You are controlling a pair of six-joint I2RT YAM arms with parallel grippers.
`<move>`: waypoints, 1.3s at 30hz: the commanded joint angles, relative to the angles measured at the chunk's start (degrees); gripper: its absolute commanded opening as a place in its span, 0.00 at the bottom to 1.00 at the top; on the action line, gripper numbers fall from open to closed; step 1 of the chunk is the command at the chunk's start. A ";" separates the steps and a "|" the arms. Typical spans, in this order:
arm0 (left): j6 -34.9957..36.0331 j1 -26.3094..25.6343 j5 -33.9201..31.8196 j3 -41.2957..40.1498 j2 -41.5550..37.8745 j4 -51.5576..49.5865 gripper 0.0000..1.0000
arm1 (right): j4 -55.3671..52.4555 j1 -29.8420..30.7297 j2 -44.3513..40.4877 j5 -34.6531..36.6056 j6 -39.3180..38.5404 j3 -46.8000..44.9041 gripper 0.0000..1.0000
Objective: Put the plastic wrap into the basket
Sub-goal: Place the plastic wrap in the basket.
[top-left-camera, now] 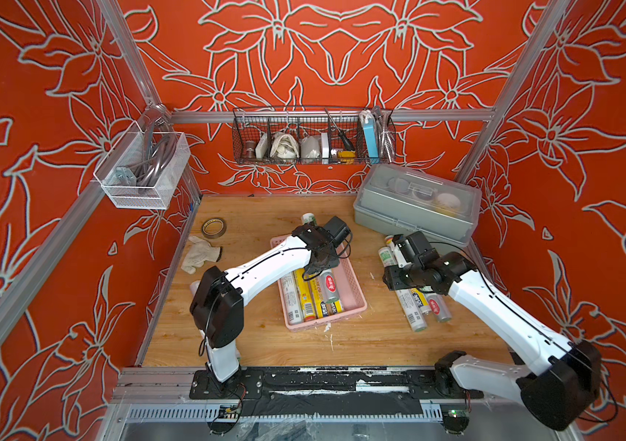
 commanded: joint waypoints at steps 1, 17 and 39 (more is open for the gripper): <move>0.05 -0.43 0.99 2.76 2.49 3.35 0.36 | -0.45 -0.66 -1.20 0.55 -1.04 -1.15 0.62; -2.26 -2.18 5.83 5.19 11.55 6.51 0.38 | -0.27 -1.60 -1.22 -0.23 -1.20 -2.07 0.62; -4.48 -5.39 5.69 4.32 10.46 5.47 0.38 | -1.33 -1.99 -2.51 -0.59 -1.13 -1.90 0.62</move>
